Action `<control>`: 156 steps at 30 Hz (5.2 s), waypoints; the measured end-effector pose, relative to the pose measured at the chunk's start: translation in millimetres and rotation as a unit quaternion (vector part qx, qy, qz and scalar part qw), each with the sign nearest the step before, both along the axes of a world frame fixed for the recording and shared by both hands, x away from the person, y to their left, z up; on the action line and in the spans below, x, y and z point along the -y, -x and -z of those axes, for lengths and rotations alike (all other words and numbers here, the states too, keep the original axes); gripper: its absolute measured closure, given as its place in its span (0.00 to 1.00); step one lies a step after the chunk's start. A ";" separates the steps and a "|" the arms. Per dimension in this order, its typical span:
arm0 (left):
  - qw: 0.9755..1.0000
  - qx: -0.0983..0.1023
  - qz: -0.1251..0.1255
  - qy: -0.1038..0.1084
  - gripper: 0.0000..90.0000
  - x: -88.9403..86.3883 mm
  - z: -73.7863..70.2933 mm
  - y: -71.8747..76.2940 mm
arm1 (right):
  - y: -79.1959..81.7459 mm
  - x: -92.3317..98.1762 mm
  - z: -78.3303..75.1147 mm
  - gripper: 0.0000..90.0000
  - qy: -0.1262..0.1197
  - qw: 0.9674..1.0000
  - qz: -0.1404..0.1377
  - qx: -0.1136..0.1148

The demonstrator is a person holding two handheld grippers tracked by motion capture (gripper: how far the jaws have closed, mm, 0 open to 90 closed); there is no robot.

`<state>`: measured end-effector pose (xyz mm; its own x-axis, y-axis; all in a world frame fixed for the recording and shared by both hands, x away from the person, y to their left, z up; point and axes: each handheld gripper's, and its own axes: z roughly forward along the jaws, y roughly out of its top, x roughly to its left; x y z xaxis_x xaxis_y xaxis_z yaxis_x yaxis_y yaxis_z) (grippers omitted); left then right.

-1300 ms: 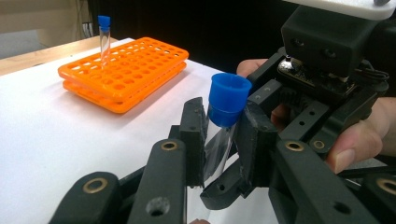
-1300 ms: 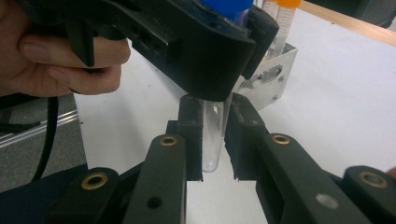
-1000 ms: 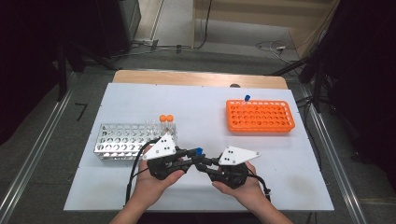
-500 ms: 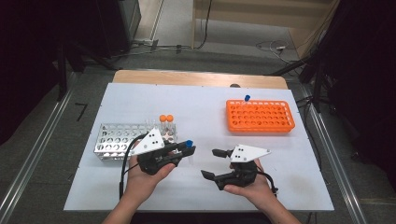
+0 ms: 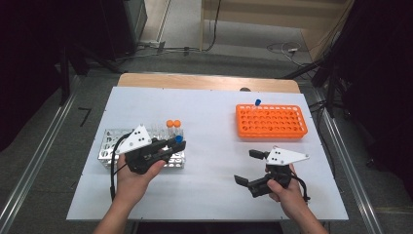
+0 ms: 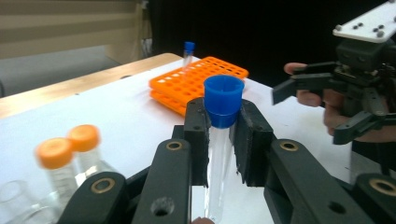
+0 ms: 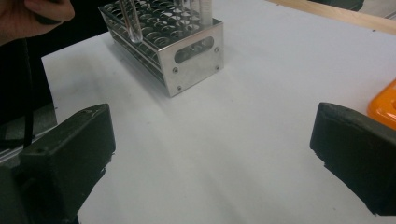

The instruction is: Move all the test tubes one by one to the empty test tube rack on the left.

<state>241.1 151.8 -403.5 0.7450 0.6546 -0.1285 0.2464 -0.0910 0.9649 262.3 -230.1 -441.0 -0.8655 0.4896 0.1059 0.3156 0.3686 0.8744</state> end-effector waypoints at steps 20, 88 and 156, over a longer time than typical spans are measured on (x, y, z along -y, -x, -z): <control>0.994 0.002 -0.106 -0.003 0.86 -65.3 -0.1 -19.0 | -28.1 62.5 20.1 0.00 0.008 0.997 0.081 -0.009; 0.991 -0.055 -0.119 0.008 0.05 -65.0 26.9 -16.3 | -62.9 51.8 11.6 0.00 -0.013 0.993 0.120 -0.007; 0.999 -0.034 -0.033 0.001 0.00 -0.6 12.3 -9.5 | -116.4 -2.6 -14.3 0.83 -0.019 0.982 0.187 0.028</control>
